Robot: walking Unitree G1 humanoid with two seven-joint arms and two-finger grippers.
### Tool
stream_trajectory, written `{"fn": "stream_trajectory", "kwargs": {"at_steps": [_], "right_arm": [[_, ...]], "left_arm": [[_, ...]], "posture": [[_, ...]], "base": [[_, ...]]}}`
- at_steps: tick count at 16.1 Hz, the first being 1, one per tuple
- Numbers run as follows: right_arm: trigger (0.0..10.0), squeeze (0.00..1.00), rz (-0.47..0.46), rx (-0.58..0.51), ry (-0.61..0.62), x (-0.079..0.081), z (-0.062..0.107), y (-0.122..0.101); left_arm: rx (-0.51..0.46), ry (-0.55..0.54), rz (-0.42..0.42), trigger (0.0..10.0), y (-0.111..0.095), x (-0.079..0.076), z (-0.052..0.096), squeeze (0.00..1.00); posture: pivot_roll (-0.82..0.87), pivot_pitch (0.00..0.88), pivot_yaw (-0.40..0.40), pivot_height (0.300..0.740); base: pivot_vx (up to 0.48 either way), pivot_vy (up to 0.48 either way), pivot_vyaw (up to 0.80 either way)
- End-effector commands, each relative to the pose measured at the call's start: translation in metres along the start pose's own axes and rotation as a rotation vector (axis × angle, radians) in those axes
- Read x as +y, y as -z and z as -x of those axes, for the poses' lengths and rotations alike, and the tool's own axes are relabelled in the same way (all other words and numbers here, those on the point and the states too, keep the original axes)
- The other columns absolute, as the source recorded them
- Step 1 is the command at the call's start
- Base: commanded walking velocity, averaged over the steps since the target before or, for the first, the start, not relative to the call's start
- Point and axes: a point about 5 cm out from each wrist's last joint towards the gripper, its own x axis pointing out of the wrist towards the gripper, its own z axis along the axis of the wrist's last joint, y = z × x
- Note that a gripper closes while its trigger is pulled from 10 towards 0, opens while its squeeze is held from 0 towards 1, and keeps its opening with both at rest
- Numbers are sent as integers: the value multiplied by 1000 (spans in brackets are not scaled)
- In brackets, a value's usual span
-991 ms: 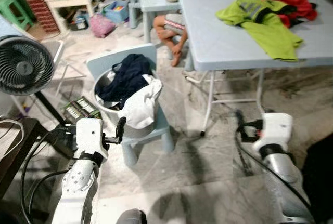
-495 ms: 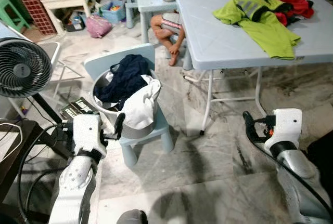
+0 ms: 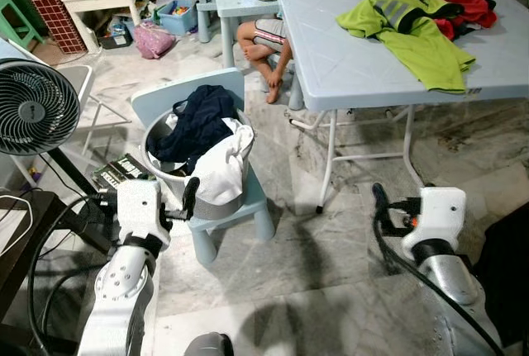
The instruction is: Hang hanger
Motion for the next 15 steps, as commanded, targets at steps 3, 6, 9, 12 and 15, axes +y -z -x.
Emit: {"fn": "stream_trajectory", "kwargs": {"at_steps": [3,6,9,12,15], "right_arm": [[10000,0,13,-40,-43,7,-8,-8],[10000,0,37,-59,-48,6,-14,-11],[10000,0,37,-60,-45,6,-17,-10],[10000,0,70,-74,-50,5,-18,-11],[10000,0,79,-70,-44,2,-19,-9]], "left_arm": [[33,-14,1,10000,6,-3,-4,0],[21,-17,-5,10000,5,-3,-6,0],[-13,-6,-30,10000,2,-3,-9,0],[-19,43,24,10000,0,-7,-11,0],[-29,60,27,10000,-1,-9,-11,0]], "posture": [[-39,66,-1,740],[-36,69,-7,740],[-34,58,0,740],[-36,56,-2,740],[-33,60,-3,740]], "base": [[0,480,0],[0,480,0],[0,320,0],[0,0,0],[0,0,0]]}}
